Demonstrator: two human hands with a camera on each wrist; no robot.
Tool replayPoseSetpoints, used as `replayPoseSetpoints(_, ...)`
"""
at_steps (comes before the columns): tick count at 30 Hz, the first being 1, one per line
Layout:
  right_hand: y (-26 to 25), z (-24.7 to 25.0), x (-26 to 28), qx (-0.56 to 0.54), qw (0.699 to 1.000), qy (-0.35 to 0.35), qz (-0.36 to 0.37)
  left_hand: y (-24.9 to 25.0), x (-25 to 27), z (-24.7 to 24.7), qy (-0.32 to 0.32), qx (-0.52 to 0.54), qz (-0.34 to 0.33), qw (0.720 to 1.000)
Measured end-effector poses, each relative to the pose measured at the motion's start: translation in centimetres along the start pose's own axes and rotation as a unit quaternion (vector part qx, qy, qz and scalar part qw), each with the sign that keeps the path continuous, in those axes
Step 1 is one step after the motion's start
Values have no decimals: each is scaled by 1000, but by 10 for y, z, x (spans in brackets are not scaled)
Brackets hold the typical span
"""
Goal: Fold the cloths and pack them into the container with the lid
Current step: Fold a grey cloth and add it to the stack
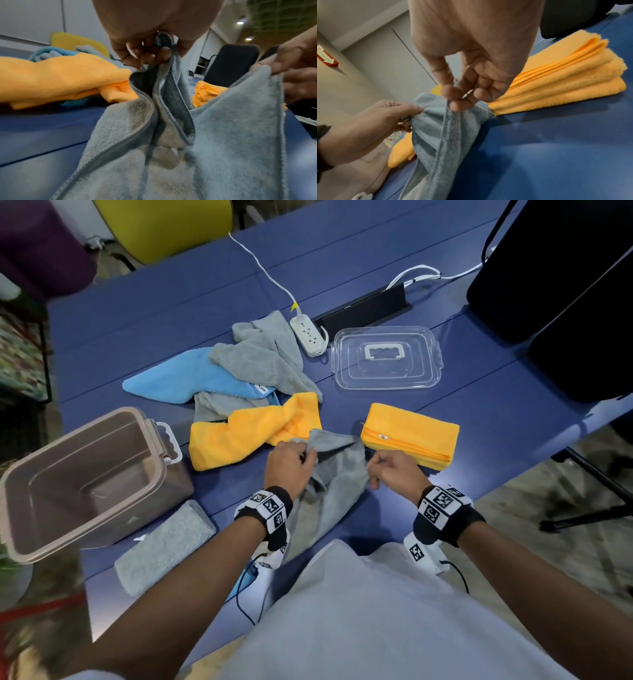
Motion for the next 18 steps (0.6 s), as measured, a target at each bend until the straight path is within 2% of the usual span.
replayPoseSetpoints(4, 2, -9, -3, 76, 997, 14, 14, 26, 9, -8, -25, -70, -126, 989)
replayPoseSetpoints(7, 2, -10, -4, 20, 998, 48, -28, 38, 17, -19, -40, -100, -182, 977)
replayPoseSetpoints(10, 0, -16, 0, -133, 987, 30, -82, 46, 23, -23, -39, -102, -199, 974)
replayPoseSetpoints(12, -3, -16, 2, -175, 979, 36, -98, 49, 26, -25, -36, -108, -200, 973)
replayPoseSetpoints(15, -10, -13, 3, -157, 982, 52, -90, 53, 29, -25, -42, -116, -203, 971)
replayPoseSetpoints(18, -12, -16, 5, -117, 990, 15, -74, 56, 31, -27, -52, -120, -209, 969)
Point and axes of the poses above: each hand's wrist, its own x-axis away from the middle knuckle, its own z-axis out of the back of the hand, y = z × x, the point moved 5 cm from there along -x, towards the middle knuckle, and after that the axes turned 2 degrees about -x, right-handed, at the moved point
